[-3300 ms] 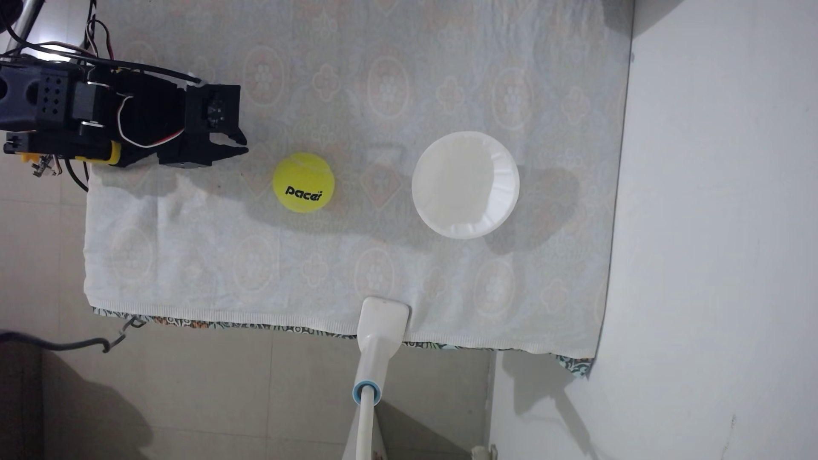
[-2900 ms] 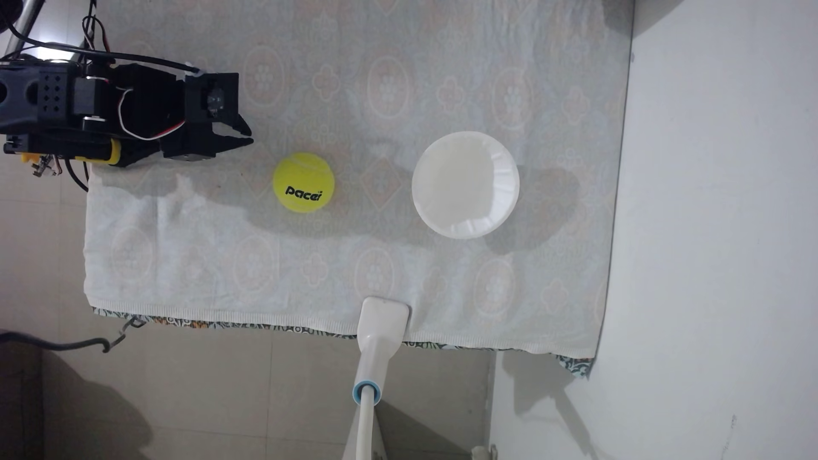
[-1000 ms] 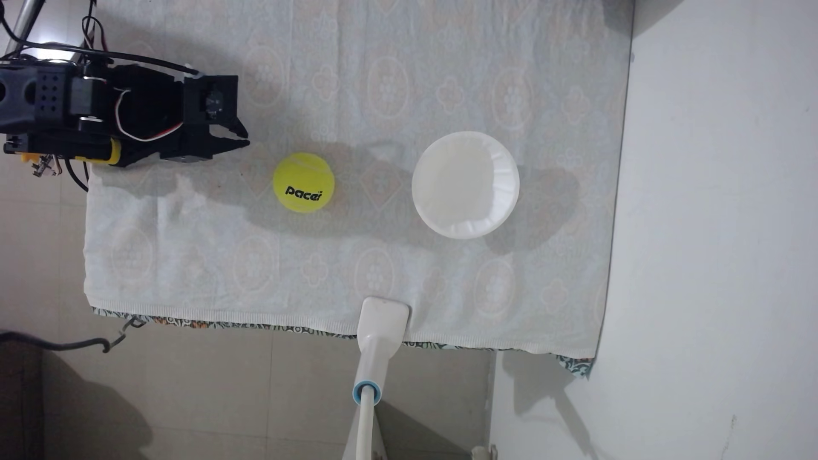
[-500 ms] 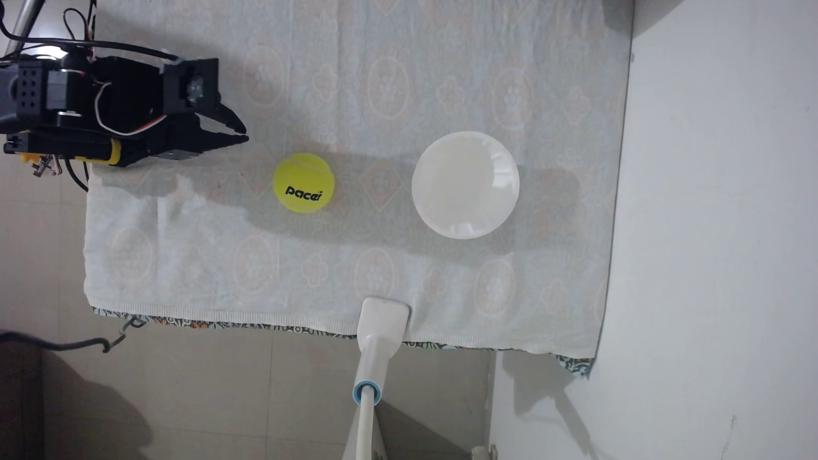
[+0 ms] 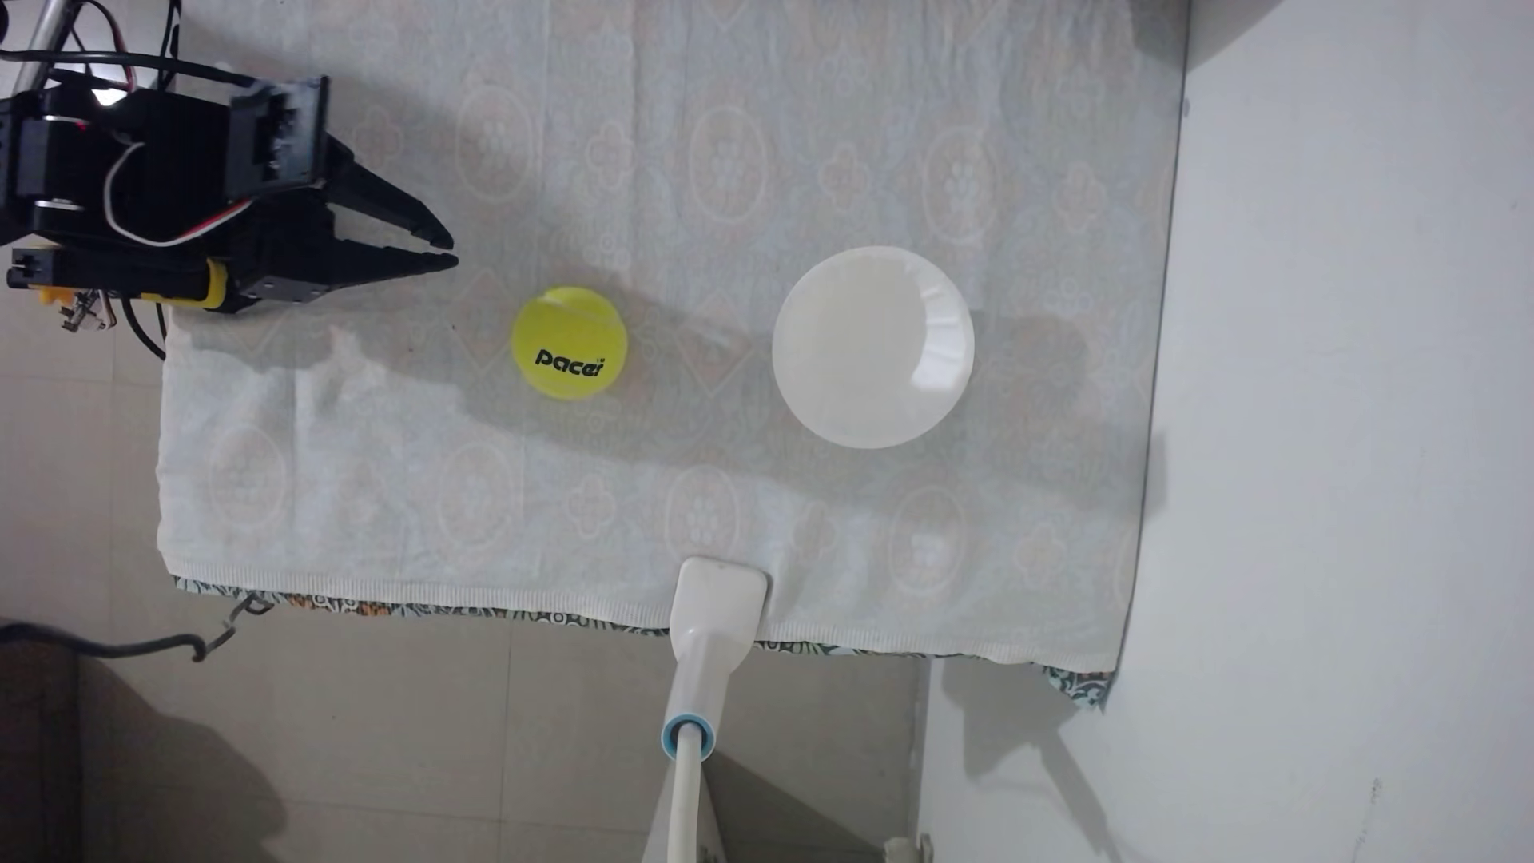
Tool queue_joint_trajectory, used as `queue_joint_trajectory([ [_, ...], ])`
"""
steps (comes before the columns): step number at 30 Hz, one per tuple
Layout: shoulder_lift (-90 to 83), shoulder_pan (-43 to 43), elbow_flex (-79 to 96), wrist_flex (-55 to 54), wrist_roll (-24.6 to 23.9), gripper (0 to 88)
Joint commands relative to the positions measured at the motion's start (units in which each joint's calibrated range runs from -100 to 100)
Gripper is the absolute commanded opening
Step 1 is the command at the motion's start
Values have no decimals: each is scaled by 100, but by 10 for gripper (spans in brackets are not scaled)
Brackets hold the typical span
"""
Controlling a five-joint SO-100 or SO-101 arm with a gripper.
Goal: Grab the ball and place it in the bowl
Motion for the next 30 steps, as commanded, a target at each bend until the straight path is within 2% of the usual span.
queue_joint_trajectory([
  [1, -16, 16, -605, 21, 15, 49],
  [7, 709, 82, -1141, -20, -39, 67],
  [13, 1071, 269, -1577, -201, -112, 174],
  [18, 2149, 467, -2440, -324, -195, 204],
  [21, 2512, 600, -2631, -579, -313, 261],
  [30, 3687, 710, -3494, -579, -488, 348],
])
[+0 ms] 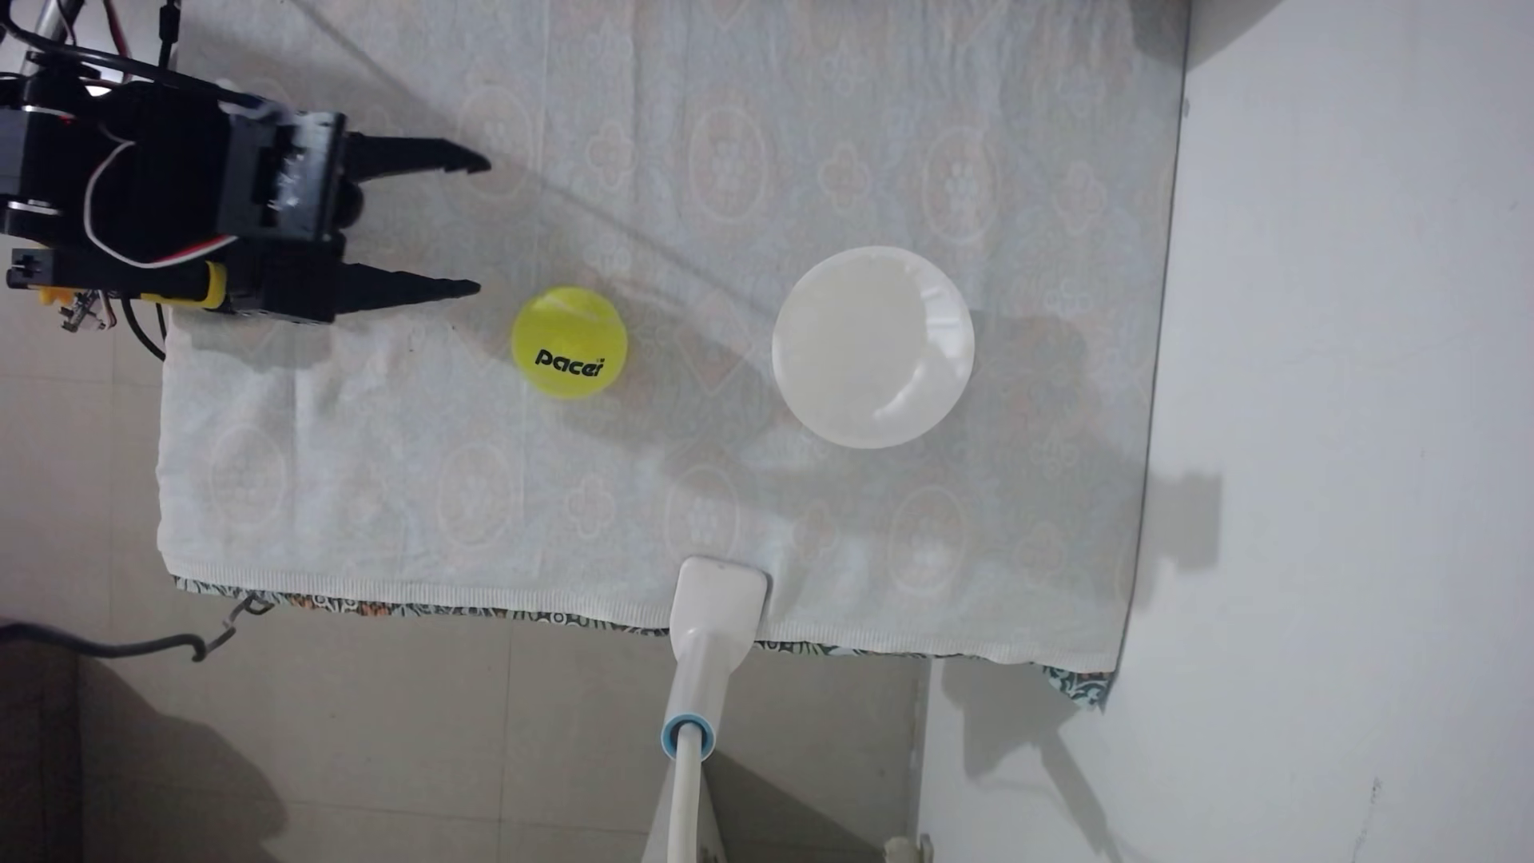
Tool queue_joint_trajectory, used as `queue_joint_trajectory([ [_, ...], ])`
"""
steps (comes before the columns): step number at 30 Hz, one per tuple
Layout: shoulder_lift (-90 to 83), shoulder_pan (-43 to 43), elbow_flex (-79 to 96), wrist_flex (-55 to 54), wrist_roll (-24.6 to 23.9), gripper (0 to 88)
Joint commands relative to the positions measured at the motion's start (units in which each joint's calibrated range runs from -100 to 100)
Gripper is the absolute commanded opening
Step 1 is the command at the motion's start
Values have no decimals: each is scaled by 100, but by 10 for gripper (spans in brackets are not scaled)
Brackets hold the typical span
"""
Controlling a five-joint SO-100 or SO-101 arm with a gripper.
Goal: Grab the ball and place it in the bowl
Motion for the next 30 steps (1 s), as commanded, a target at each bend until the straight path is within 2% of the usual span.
queue_joint_trajectory([
  [1, 483, 181, -720, -169, -103, 370],
  [8, 966, 599, -938, -169, -68, 446],
  [20, 1900, 1370, -1338, -144, -10, 437],
  [30, 2391, 1679, -1502, -152, -29, 430],
])
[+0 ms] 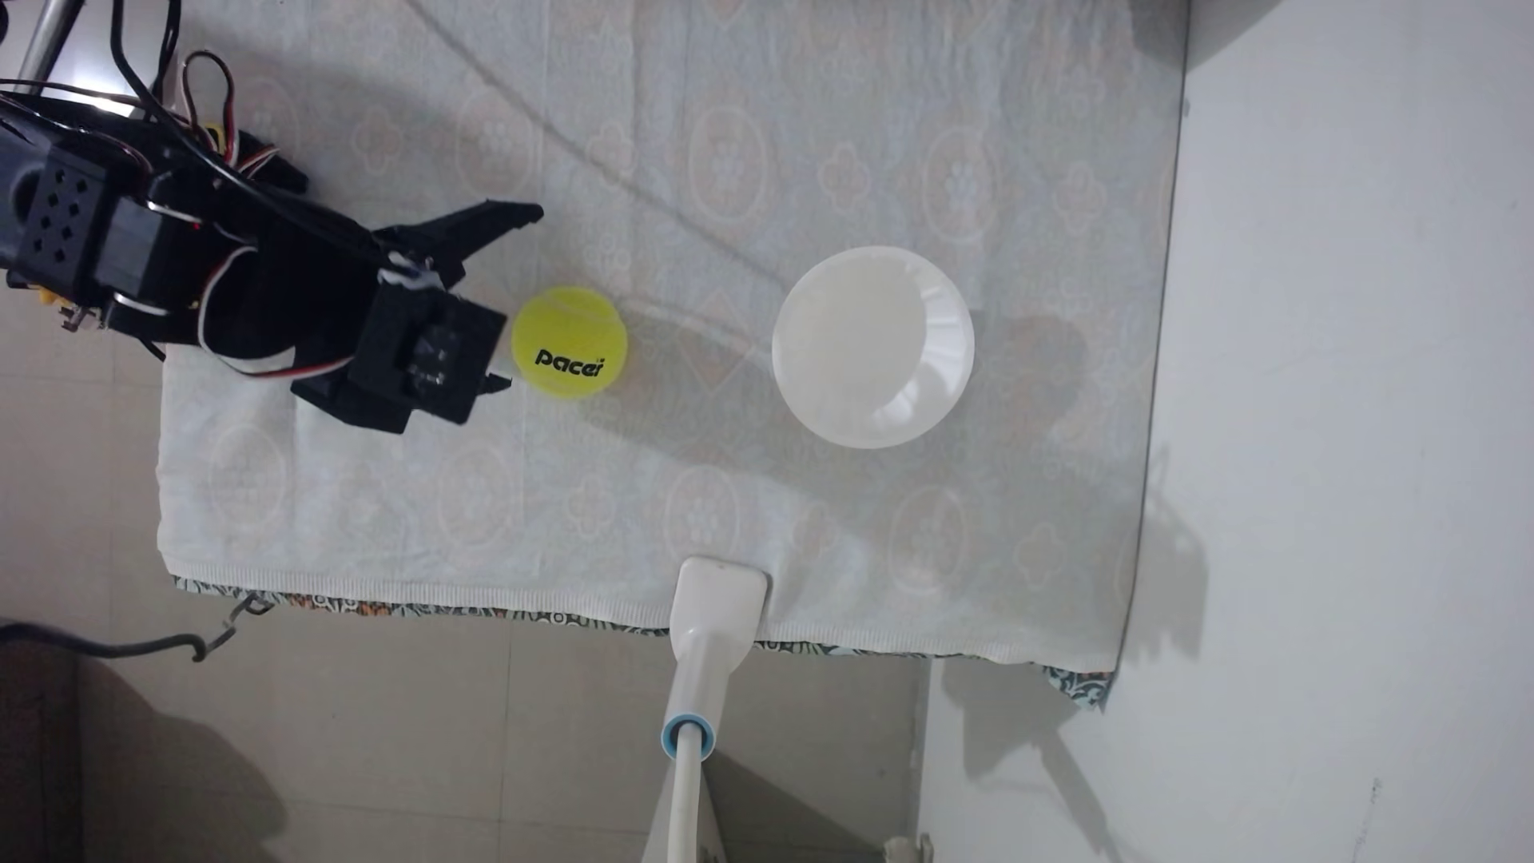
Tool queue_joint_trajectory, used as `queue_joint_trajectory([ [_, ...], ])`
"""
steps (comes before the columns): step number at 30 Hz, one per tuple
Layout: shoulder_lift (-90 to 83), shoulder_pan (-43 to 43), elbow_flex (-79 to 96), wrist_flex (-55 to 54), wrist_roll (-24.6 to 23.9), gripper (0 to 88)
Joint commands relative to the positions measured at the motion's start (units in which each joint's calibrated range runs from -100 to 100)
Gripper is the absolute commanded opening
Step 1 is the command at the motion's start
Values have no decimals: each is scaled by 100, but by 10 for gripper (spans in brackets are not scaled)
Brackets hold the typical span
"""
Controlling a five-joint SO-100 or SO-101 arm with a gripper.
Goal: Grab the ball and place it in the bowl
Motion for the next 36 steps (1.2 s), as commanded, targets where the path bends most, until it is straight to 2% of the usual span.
queue_joint_trajectory([
  [1, 190, 120, -462, -152, 5, 430],
  [22, 1534, 649, -335, -1097, 29, 434],
  [36, 2170, 462, -62, -1524, -112, 410],
])
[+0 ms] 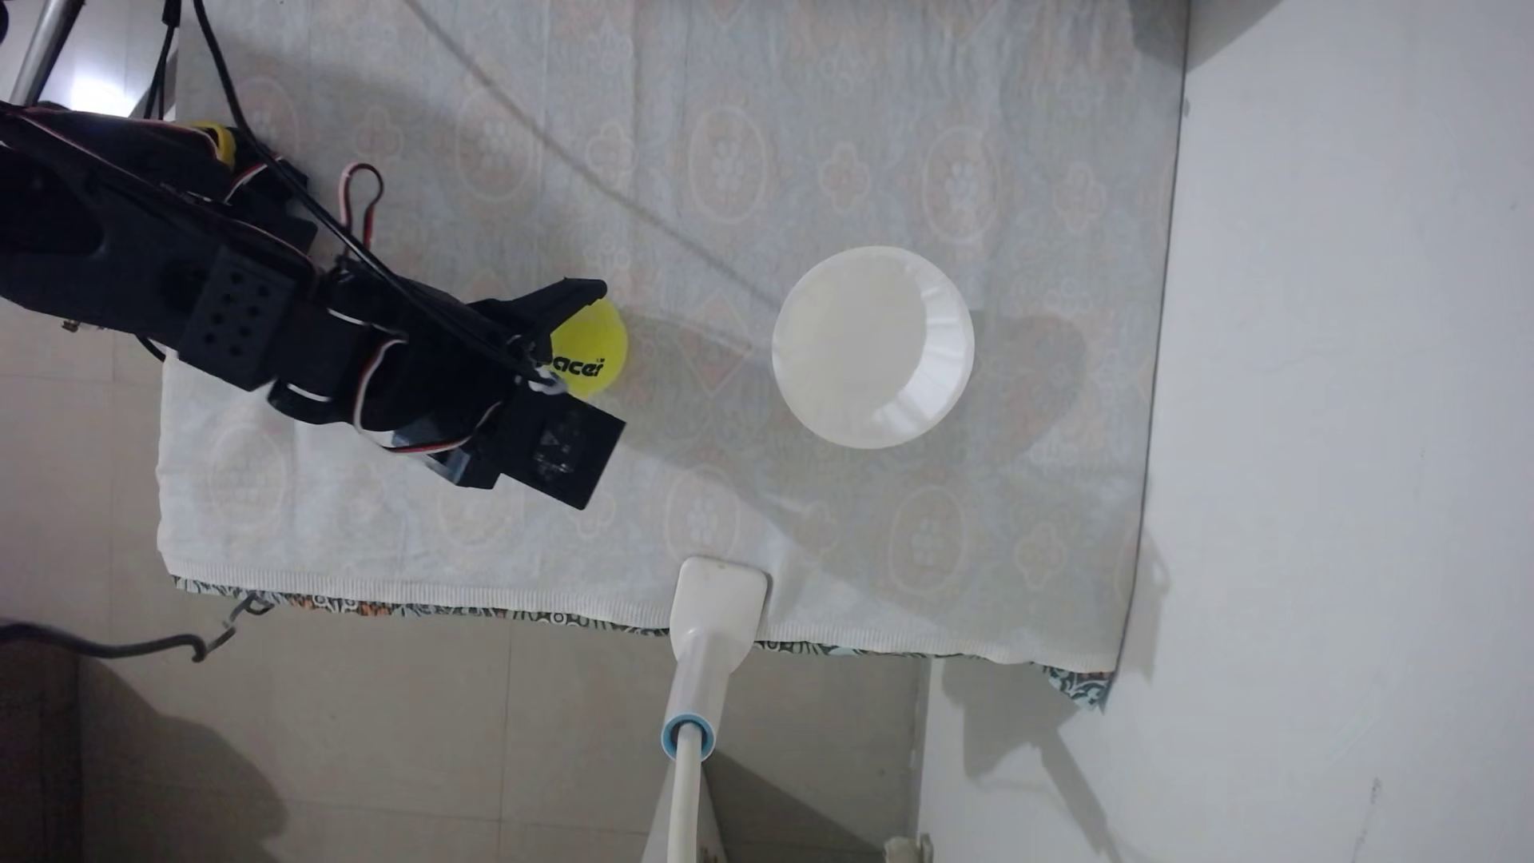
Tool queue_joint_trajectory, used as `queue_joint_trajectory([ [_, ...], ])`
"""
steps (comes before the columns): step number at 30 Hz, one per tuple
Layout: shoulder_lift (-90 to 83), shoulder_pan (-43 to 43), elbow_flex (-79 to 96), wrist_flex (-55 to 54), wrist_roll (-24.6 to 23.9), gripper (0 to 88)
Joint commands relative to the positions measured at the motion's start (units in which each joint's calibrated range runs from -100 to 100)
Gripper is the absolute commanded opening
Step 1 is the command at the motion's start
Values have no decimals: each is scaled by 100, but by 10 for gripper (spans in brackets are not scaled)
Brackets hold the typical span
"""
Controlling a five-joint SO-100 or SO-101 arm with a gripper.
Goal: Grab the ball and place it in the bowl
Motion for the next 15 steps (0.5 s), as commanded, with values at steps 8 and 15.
queue_joint_trajectory([
  [8, -122, -453, 174, -170, -142, 393],
  [15, 119, -409, 274, -351, -142, 398],
])
